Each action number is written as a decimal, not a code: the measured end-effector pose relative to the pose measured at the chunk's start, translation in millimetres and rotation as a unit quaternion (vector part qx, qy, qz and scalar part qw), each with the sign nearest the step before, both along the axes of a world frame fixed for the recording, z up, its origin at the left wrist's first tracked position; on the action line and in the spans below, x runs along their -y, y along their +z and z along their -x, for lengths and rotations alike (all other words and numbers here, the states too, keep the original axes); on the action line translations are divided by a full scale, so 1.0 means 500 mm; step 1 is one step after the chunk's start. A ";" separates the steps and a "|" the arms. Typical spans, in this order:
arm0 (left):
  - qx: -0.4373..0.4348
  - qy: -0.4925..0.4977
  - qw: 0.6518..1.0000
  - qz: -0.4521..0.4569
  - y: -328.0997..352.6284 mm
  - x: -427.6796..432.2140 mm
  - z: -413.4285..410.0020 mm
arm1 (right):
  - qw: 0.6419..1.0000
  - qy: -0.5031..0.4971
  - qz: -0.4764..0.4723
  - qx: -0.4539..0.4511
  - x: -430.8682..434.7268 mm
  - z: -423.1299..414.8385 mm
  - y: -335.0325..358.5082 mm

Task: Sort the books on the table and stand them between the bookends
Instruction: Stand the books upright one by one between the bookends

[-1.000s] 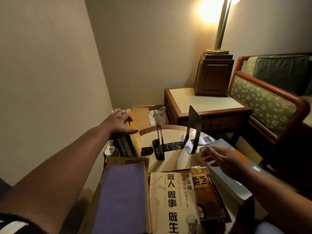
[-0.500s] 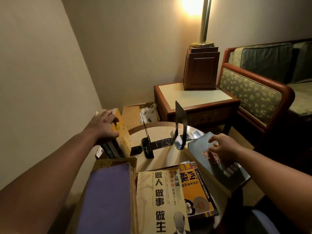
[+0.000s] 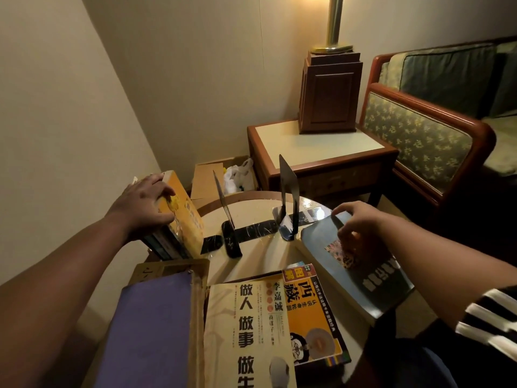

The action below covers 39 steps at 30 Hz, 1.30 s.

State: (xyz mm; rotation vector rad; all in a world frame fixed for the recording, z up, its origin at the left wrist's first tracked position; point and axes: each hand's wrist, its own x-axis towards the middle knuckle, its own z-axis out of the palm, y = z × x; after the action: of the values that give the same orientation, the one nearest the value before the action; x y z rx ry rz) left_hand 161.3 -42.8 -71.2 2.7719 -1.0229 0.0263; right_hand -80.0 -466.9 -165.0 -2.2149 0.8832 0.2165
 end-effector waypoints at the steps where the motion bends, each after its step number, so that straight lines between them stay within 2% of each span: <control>1: 0.001 0.001 1.000 0.001 0.001 0.001 0.003 | 1.000 -0.001 -0.031 -0.006 0.002 -0.004 0.001; 8: -0.001 0.017 1.000 0.009 0.010 0.006 0.023 | 0.999 0.009 -0.041 -0.027 0.009 -0.019 -0.005; 16: 0.003 0.018 1.000 0.008 0.015 0.011 0.030 | 0.999 0.016 0.042 -0.011 -0.018 0.001 -0.010; 22: 0.007 0.007 1.000 0.014 0.007 0.012 0.022 | 0.998 0.047 -0.036 0.017 0.000 0.044 0.052; 29: 0.007 -0.004 1.000 0.013 0.001 0.017 0.014 | 0.993 0.088 -0.010 0.083 -0.012 0.056 0.134; 31: 0.007 -0.005 1.000 0.007 0.000 0.018 0.012 | 0.987 0.107 0.045 0.108 -0.021 0.051 0.156; 34: 0.005 -0.004 1.000 0.003 -0.004 0.016 0.010 | 0.963 0.127 0.177 0.158 -0.030 0.052 0.184; 39: 0.006 -0.008 1.000 0.003 -0.003 0.020 0.007 | 0.935 0.096 0.256 0.224 -0.017 0.054 0.219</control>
State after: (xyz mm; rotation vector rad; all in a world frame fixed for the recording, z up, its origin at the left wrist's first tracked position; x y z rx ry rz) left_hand 157.9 -53.0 -72.6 2.7609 -1.0467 0.0422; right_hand -107.0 -458.6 -55.7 -2.6724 0.5012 -0.4706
